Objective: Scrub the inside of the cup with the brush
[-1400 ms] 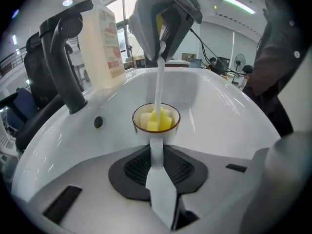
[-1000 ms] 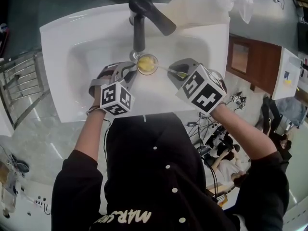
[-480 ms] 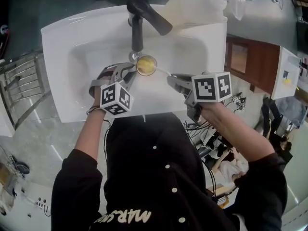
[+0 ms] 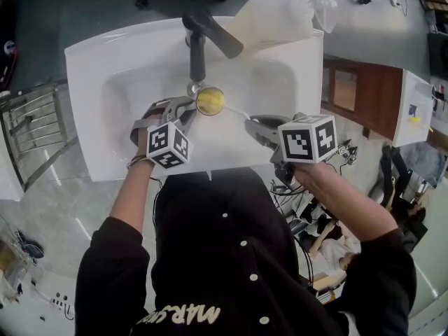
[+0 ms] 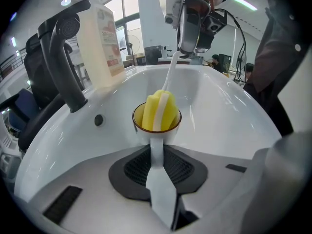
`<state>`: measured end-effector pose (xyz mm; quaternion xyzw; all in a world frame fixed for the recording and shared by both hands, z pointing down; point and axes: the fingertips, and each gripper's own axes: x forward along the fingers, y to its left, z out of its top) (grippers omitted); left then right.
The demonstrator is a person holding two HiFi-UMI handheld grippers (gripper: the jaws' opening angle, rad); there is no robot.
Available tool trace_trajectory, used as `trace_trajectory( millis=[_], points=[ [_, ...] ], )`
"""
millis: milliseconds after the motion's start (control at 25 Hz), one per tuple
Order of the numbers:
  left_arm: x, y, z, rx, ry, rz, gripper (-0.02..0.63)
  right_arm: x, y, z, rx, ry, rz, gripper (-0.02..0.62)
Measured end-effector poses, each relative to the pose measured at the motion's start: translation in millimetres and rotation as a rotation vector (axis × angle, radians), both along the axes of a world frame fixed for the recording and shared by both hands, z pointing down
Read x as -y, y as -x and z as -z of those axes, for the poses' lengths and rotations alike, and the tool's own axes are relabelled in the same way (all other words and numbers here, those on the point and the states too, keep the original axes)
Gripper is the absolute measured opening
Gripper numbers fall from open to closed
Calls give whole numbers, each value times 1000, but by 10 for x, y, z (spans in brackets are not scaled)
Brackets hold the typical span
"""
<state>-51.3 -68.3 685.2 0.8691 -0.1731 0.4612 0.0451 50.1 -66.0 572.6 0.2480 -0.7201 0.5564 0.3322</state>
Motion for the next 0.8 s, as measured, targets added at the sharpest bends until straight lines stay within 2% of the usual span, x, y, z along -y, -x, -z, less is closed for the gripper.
trace_trajectory(
  millis=[240,360,440,640,800],
  points=[
    [8,2,2,1,6,-13,89,26,-76,164,-23,-132,154,46],
    [9,0,7,1,11,-20,89,63,-85,240,-62,-261,331,48],
    [15,2,10,1,13,-23,89,102,-46,307,-115,-412,551,48],
    [25,7,10,7,18,-31,89,155,154,452,-281,-840,1264,48],
    [29,18,2,8,27,-26,91,165,287,474,-359,-1035,1658,48]
  ],
)
